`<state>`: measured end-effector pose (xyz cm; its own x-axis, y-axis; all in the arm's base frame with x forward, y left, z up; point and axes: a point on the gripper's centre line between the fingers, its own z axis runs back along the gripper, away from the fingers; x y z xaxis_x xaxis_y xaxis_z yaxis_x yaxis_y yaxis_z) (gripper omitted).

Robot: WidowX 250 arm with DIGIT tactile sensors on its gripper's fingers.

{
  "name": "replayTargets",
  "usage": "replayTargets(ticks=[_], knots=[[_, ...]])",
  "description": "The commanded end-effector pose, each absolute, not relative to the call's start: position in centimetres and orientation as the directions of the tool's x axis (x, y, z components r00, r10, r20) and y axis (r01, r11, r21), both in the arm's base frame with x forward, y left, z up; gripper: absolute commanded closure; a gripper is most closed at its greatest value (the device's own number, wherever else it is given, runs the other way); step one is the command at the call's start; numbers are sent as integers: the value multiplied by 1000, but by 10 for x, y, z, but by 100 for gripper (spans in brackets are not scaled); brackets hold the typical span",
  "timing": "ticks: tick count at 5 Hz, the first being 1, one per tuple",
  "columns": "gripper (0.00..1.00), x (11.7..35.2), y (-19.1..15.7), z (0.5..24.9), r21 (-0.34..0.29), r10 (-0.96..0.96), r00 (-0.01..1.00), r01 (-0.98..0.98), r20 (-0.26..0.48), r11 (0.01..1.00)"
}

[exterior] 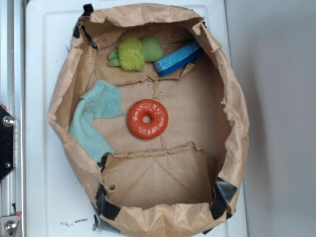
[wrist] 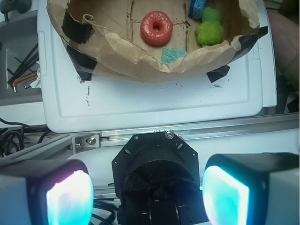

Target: Grab the blue cloth.

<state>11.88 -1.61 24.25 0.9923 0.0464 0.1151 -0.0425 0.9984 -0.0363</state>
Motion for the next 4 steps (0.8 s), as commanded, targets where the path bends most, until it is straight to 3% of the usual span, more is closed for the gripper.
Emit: replayTargets(ticks=[1,2,3,4], knots=[[0,119,-16,243,-36,46,992,-42,115,998],[0,159,-7,238,8,12,987,-14,162,1000],[0,189,-3,228,13,-35,983,33,183,999],[0,210,14,211,66,-76,971,63,225,996]])
